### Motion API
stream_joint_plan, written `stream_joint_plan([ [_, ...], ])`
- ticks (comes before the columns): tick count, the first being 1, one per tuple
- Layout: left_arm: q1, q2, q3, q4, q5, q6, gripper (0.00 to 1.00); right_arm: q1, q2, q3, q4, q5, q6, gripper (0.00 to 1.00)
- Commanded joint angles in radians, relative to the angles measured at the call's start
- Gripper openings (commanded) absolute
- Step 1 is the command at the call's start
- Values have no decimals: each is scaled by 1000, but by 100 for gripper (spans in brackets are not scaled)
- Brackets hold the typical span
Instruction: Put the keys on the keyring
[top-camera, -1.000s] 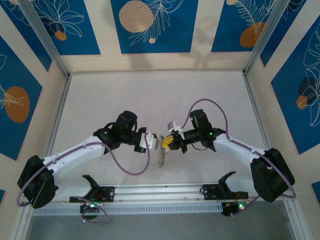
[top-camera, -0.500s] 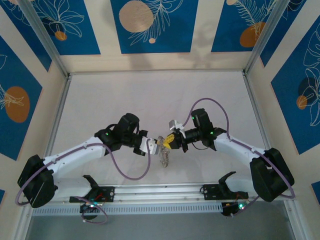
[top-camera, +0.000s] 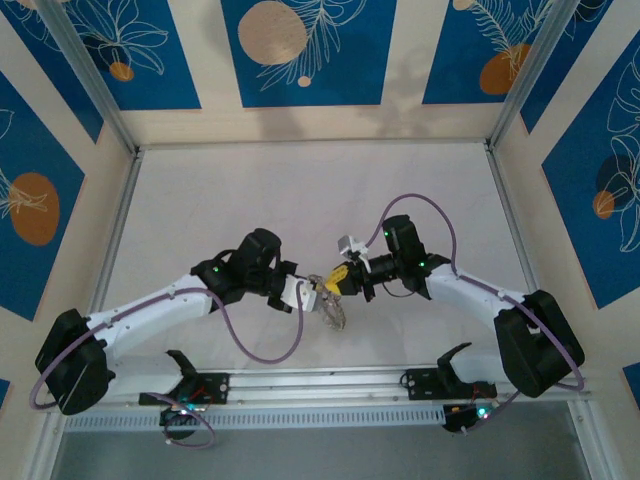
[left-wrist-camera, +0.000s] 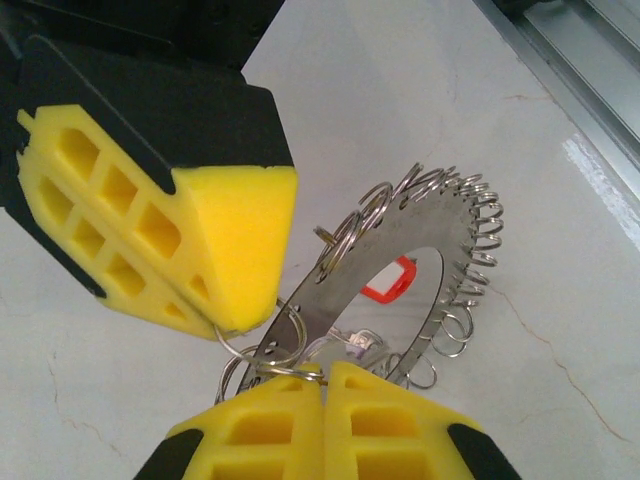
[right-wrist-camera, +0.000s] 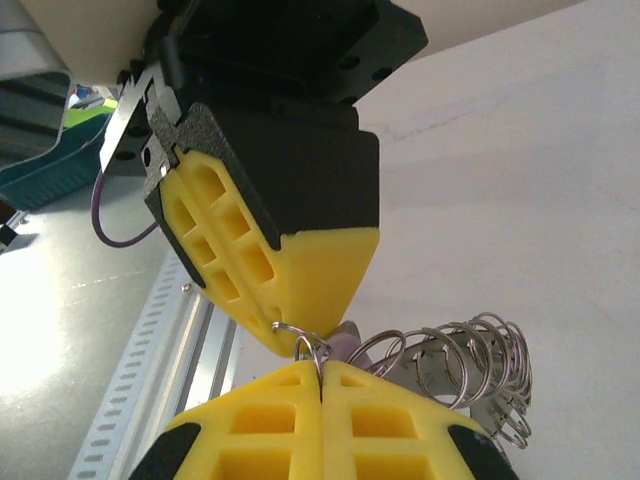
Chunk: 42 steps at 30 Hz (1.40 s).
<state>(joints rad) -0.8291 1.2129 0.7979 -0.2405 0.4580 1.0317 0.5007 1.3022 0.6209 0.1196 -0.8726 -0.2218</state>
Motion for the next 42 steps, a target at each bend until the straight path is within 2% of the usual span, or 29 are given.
stream_joint_plan([
  [1, -25, 3, -11, 14, 21, 19, 0, -5, 9, 9, 77, -39, 43, 0],
  [8, -27, -2, -10, 6, 3, 38, 0, 1, 29, 29, 12, -38, 2, 0],
  [13, -24, -12, 3, -60, -6, 69, 0, 2, 38, 65, -109, -29, -74, 0],
  [17, -24, -23, 15, -140, -27, 120, 0, 2, 32, 58, -97, -32, -70, 0],
  [27, -24, -18, 34, -196, -71, 189, 0, -8, 14, 35, -27, -45, -42, 0],
  [31, -22, -22, 15, -131, -72, 122, 0, -13, 5, 25, -11, -42, -34, 0],
  [37, 21, -24, -28, -49, -65, -106, 0, -22, -25, 24, -57, 16, -73, 0],
  [39, 38, -23, -32, -49, -56, -174, 8, -30, -48, 33, -107, 59, -109, 0],
  [40, 48, -23, -31, -43, -58, -214, 18, -34, -63, 34, -126, 84, -126, 0],
  [41, 58, -20, -30, -35, -67, -261, 33, -38, -79, 34, -139, 105, -139, 0],
  [42, 67, -18, -28, -24, -78, -309, 41, -42, -93, 31, -148, 123, -149, 0],
])
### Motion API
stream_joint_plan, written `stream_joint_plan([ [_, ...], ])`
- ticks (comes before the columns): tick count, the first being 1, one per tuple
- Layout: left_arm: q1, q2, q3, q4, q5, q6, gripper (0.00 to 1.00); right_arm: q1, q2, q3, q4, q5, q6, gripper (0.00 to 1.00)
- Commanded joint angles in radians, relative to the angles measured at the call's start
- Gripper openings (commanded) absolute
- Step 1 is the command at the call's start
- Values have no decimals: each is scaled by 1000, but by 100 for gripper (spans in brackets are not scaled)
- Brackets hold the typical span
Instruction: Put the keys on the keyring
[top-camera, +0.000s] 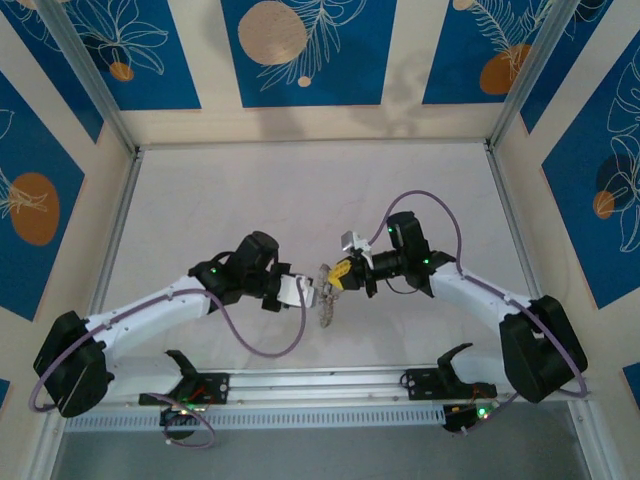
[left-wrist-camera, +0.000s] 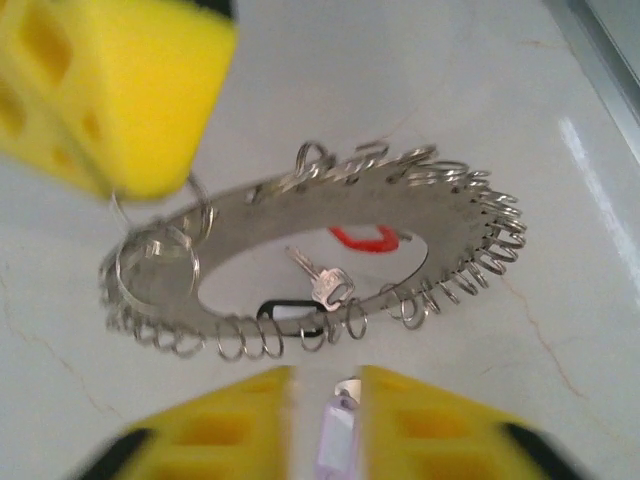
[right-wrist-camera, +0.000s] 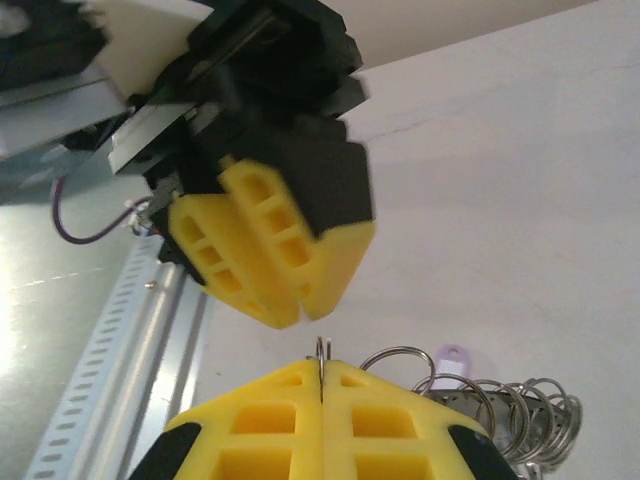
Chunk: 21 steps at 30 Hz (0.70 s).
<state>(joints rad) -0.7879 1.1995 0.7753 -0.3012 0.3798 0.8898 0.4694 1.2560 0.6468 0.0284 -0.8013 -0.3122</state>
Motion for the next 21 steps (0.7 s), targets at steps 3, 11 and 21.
stream_joint_plan([
  [3, 60, 1, -1, 73, -24, -350, 44, -21, -93, -3, -81, 104, -89, 0],
  [11, 80, -109, -55, 212, 110, -447, 51, -19, -162, -46, -6, 138, -93, 0],
  [21, 66, -10, -36, 369, 211, -466, 42, 2, -171, -89, 117, 96, -55, 0],
])
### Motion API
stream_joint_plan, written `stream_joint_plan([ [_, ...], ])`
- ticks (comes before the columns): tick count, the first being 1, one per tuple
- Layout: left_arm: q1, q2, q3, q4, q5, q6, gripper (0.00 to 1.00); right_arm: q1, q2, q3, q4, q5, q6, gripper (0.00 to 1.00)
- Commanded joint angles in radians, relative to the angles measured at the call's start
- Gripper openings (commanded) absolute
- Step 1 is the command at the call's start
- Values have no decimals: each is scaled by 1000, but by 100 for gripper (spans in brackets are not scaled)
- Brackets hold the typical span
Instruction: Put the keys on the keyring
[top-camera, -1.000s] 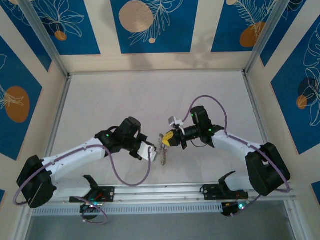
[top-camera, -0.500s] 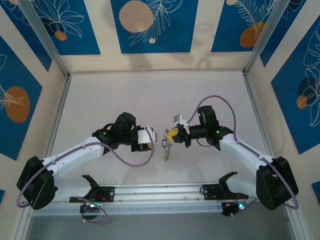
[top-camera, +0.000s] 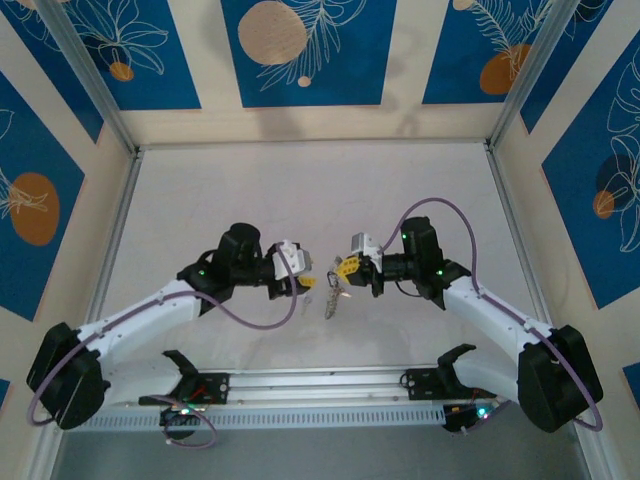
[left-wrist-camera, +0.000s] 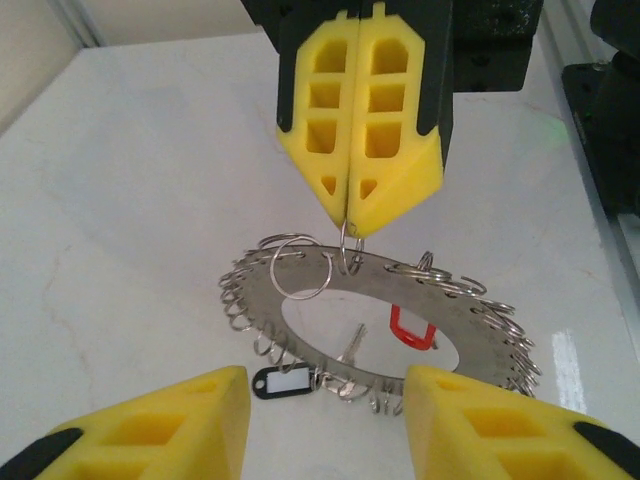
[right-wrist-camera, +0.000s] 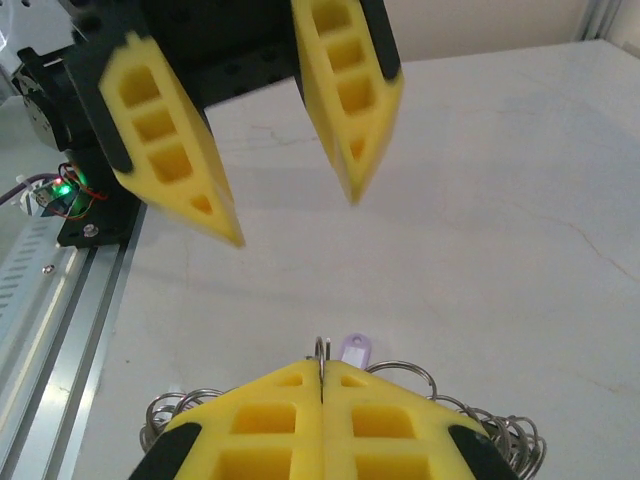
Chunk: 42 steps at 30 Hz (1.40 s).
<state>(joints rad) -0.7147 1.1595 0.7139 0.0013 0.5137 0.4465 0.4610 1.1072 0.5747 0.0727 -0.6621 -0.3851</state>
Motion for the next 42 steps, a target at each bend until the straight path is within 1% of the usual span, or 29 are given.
stream_joint_plan([
  [1, -16, 42, 21, 89, 77, -24, 41, 11, -24, -22, 86, -52, 21, 0],
  [5, -36, 81, 26, 132, 59, -29, 38, 17, -27, -31, 106, -67, 18, 0],
  [9, -52, 109, 44, 140, 79, -23, 32, 20, -24, -34, 115, -70, 18, 0],
  [17, -73, 147, 57, 152, 92, -18, 29, 28, -18, -32, 115, -74, 18, 0],
  [22, -79, 168, 76, 137, 99, -2, 21, 31, -21, -32, 113, -74, 15, 0],
  [27, -78, 157, 72, 114, 82, 43, 6, 31, -24, -28, 92, -67, 5, 0],
  [29, -78, 144, 75, 83, 66, 77, 0, 31, -27, -24, 69, -56, -9, 0],
  [32, -79, 127, 106, -24, 43, 156, 0, 41, -30, -5, -10, -4, -62, 0],
  [35, -95, 114, 150, -147, -18, 238, 0, 59, -37, -6, -43, 51, -97, 0],
  [37, -110, 117, 187, -234, -60, 288, 0, 69, -39, -7, -51, 88, -111, 8],
  [40, -127, 127, 240, -337, -106, 327, 0, 77, -44, 1, -78, 128, -130, 10],
  [42, -135, 133, 263, -380, -115, 341, 0, 82, -44, 10, -94, 144, -142, 11],
])
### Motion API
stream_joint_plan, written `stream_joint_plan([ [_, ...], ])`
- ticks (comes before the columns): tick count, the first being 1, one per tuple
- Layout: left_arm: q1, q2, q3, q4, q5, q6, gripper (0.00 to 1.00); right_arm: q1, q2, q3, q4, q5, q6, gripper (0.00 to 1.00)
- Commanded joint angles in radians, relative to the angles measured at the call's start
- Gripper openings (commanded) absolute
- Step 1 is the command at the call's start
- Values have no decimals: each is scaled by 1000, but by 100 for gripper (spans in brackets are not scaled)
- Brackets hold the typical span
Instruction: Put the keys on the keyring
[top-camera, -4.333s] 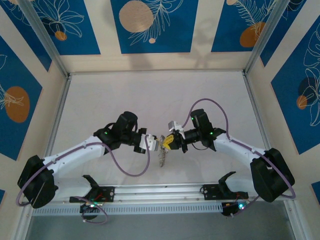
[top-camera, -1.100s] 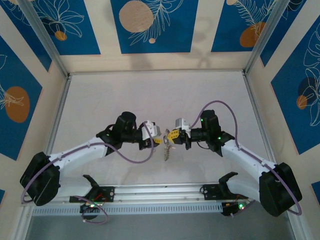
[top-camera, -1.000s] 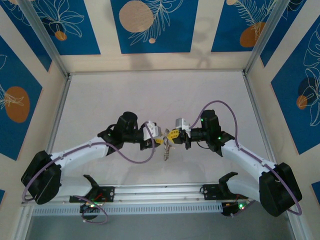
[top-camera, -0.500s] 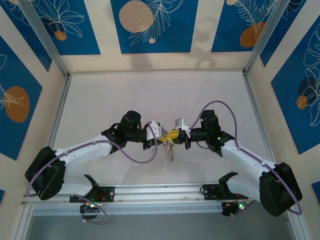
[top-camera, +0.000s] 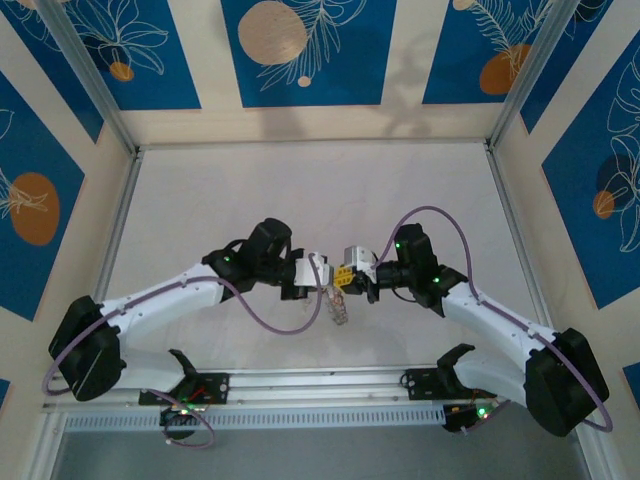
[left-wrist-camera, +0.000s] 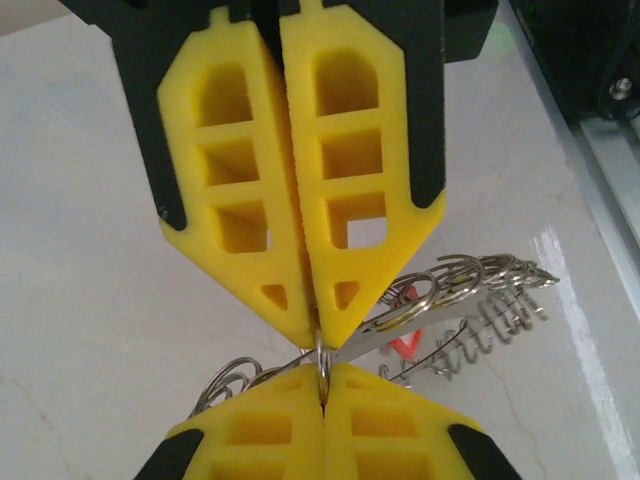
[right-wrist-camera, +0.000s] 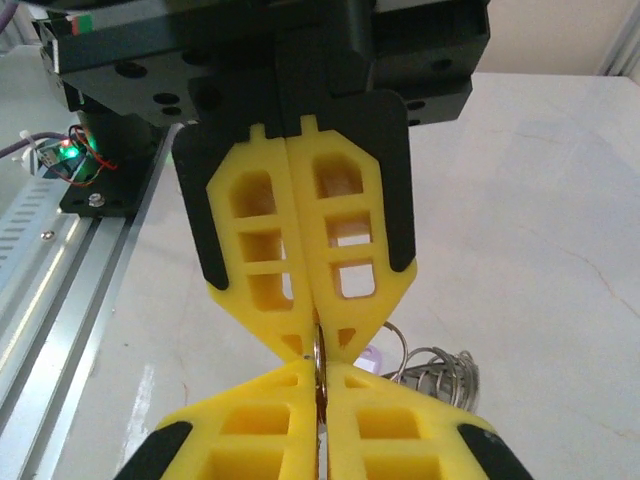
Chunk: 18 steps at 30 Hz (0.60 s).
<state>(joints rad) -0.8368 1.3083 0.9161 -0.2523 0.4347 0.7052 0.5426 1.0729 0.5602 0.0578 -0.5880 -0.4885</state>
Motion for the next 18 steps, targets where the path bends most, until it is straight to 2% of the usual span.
stream_joint_plan([
  [1, -17, -12, 73, -147, -40, 92, 0, 3, -10, 25, -83, 76, -42, 13],
  [4, -23, -3, 97, -176, -56, 91, 0, 10, -14, 26, -92, 91, -51, 18],
  [18, -31, 42, 159, -197, -45, 72, 0, 48, -20, 2, -26, 62, -25, 24],
])
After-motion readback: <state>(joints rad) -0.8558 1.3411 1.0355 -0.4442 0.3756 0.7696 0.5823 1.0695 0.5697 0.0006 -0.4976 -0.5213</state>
